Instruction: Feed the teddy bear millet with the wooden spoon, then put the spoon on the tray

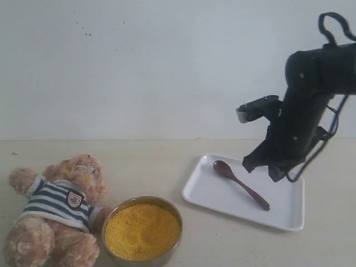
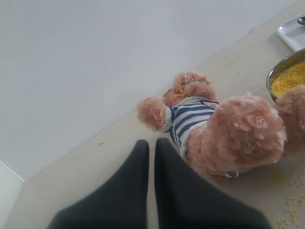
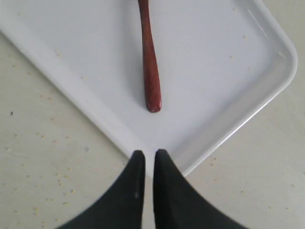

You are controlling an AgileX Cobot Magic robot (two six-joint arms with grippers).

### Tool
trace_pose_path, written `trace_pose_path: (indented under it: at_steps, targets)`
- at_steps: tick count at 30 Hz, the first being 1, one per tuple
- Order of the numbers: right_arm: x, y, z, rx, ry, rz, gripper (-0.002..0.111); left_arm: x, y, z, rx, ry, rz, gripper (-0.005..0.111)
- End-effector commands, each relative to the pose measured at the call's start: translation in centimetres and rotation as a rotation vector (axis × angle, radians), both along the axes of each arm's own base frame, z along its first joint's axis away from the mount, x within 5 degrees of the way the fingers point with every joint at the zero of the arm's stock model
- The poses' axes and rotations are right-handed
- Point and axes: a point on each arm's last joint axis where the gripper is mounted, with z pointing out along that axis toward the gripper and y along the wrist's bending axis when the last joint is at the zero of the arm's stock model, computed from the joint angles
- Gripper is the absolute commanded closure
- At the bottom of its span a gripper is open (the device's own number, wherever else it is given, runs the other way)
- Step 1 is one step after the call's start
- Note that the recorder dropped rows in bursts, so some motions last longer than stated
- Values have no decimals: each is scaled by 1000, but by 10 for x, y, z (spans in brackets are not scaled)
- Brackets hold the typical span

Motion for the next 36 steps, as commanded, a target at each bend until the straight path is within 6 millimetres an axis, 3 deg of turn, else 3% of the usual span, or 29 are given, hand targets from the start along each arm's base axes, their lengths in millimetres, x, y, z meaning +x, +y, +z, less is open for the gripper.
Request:
trace_pose_path:
  at_steps: [1,4,5,9,11,14,16,18,21,25,29,33,35,36]
  targets:
    - [-77,-28,5,150,-286,-72,109,0,0,-1,-8,3,-3,103]
    - [-136,-54,17,344,-562,-223,109,0,0,-1,-8,3,-3,103]
    - [-167,-63,24,425,-650,-272,109,0,0,-1,-8,3,-3,103]
    - [-259,-86,59,550,-958,-228,109,0,0,-1,-8,3,-3,103]
    - [-294,-96,69,612,-1114,-208,109,0,0,-1,-8,3,-3,103]
    - [-321,-102,58,653,-1192,-201,109,0,0,-1,-8,3,-3,103]
    - [-341,-109,61,591,-1320,-133,109,0,0,-1,-8,3,-3,103]
    - [-348,-112,63,521,-1392,-88,109,0,0,-1,-8,3,-3,103]
    - [-344,-112,54,467,-1325,-94,109,0,0,-1,-8,3,-3,103]
    - [-337,-113,27,379,-1183,-106,109,0,0,-1,-8,3,-3,103]
    - [-332,-111,9,402,-1173,-113,109,0,0,-1,-8,3,-3,103]
    - [-331,-110,-29,441,-1095,-168,109,0,0,-1,-8,3,-3,103]
    - [-331,-110,-35,467,-1097,-182,109,0,0,-1,-8,3,-3,103]
    - [-333,-112,-45,431,-993,-220,109,0,0,-1,-8,3,-3,103]
